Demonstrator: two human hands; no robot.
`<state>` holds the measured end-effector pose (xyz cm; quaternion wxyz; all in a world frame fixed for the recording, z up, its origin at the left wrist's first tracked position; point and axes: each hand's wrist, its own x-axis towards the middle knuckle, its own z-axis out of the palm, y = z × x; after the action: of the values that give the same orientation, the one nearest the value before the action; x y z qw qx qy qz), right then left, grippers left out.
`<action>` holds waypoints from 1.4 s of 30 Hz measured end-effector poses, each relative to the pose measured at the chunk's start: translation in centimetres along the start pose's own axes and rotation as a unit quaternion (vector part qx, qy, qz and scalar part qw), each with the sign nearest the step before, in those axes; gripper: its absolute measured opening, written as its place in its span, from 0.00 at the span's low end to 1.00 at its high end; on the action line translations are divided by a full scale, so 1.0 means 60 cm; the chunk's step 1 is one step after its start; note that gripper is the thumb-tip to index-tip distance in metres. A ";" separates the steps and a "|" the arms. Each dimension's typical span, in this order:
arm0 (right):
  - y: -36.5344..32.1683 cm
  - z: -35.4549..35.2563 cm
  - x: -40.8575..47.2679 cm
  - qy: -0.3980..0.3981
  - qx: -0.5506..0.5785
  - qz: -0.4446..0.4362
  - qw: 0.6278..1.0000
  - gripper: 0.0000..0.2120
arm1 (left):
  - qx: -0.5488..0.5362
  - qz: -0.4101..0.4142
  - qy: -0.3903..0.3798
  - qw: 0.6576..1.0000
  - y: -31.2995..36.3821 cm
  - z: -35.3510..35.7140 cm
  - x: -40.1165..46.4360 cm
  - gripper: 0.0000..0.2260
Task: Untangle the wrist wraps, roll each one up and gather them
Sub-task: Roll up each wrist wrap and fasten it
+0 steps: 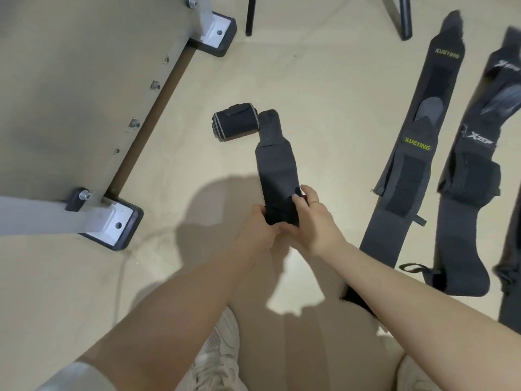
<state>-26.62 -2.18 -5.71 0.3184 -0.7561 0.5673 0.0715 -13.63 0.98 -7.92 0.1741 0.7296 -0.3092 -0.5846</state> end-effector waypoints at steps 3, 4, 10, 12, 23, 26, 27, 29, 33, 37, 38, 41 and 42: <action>0.024 -0.008 0.000 -0.041 -0.152 -0.071 0.985 0.37 | -0.036 -0.041 0.017 0.998 0.008 -0.004 -0.004 0.18; 0.029 -0.009 0.002 -0.038 -0.180 -0.071 0.980 0.37 | -0.051 -0.070 0.015 0.996 0.014 -0.007 -0.005 0.17; 0.044 -0.005 -0.009 -0.013 0.140 0.044 0.989 0.21 | -0.161 -0.146 -0.096 0.971 0.043 -0.022 -0.033 0.07; 0.035 -0.017 -0.015 -0.027 0.328 0.099 0.939 0.20 | -0.204 -0.091 -0.103 0.969 0.050 -0.020 -0.039 0.08; 0.049 -0.234 -0.066 -0.037 0.582 0.030 0.812 0.14 | -0.180 0.186 -0.136 0.956 0.244 -0.010 -0.100 0.19; 0.052 -0.306 -0.091 -0.003 0.588 -0.002 0.809 0.12 | -0.197 0.226 -0.152 0.942 0.322 0.000 -0.131 0.21; 0.053 -0.328 -0.101 0.009 0.585 -0.013 0.811 0.12 | -0.196 0.238 -0.162 0.937 0.346 0.005 -0.143 0.23; 0.058 -0.365 -0.122 0.033 0.563 -0.028 0.825 0.12 | -0.168 0.263 -0.180 0.933 0.391 0.012 -0.168 0.23; 0.071 -0.415 -0.159 0.071 0.571 -0.026 0.818 0.14 | -0.095 0.274 -0.244 0.925 0.455 0.012 -0.212 0.25; 0.081 -0.442 -0.188 0.093 0.553 0.004 0.828 0.17 | -0.078 0.256 -0.218 0.939 0.463 0.021 -0.240 0.25; 0.083 -0.446 -0.193 0.111 0.523 0.013 0.845 0.19 | -0.096 0.248 -0.203 0.942 0.458 0.026 -0.247 0.25; 0.097 -0.457 -0.200 0.183 0.445 0.038 0.876 0.32 | -0.170 0.219 -0.204 0.939 0.445 0.039 -0.262 0.25; 0.102 -0.459 -0.200 0.174 0.450 0.042 0.875 0.36 | -0.193 0.212 -0.221 0.932 0.445 0.042 -0.266 0.25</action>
<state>-43.27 -8.88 19.13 0.5174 -0.5068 0.6153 -0.3112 -24.64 -8.28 19.76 0.3588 0.4518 -0.3690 -0.7287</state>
